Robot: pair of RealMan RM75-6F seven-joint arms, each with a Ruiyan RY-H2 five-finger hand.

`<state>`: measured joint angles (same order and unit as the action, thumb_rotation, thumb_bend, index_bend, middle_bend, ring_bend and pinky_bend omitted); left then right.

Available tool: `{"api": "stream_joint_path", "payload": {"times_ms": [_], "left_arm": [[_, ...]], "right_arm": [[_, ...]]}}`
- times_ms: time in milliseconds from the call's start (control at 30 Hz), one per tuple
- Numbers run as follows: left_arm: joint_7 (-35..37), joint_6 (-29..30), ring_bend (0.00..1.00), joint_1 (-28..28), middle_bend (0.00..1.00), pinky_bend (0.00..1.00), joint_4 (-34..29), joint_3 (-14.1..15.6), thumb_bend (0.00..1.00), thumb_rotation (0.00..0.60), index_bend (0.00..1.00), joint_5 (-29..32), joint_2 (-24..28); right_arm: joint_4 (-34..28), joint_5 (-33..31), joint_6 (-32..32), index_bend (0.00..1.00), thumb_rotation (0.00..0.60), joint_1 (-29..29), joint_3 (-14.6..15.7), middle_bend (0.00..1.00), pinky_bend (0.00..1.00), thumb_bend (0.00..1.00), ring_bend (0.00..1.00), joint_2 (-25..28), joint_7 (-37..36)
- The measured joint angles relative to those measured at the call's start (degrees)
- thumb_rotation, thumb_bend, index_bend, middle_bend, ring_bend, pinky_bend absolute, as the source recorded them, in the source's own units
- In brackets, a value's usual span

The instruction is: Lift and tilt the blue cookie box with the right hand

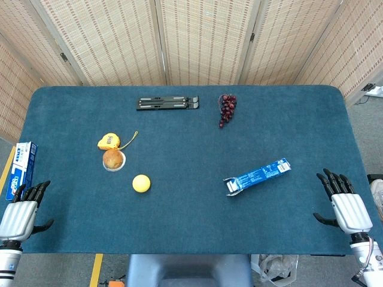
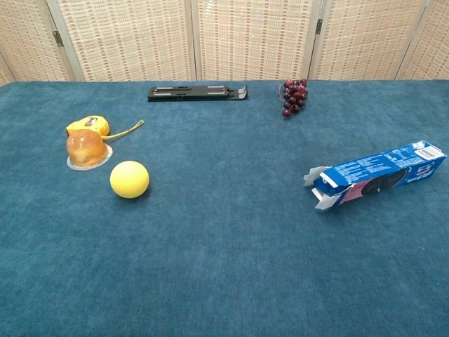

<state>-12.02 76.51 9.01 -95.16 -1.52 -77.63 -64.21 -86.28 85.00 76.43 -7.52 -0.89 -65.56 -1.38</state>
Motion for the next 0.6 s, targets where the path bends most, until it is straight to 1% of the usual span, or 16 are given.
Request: {"api": "stream_joint_path", "payload": {"times_ms": [433,533,600], "left_arm": [[0.1,-0.4,0.18,0.2,0.16,0.0,0.1,-0.1,0.23,0.6,0.01,0.2,0.0],[0.3,-0.5,0.18,0.2,0.16,0.0,0.2,-0.1,0.23,0.6,0.01,0.3,0.1],[0.4,-0.5,0.18,0.2,0.16,0.0,0.1,-0.2,0.23,0.6,0.01,0.4,0.1]], "right_arm": [[0.2,0.4,0.0,0.0,0.6,-0.1,0.0,0.0,0.0,0.22,0.0,0.4,-1.1],[1.7,1.7,-0.1,0.0,0.6,-0.7,0.0,0.0,0.0,0.22,0.0,0.5,-2.8],[3.9,2.6,-1.5,0.0,0.6,-1.9,0.2,0.0,0.0,0.22,0.0,0.7,-3.7]]}}
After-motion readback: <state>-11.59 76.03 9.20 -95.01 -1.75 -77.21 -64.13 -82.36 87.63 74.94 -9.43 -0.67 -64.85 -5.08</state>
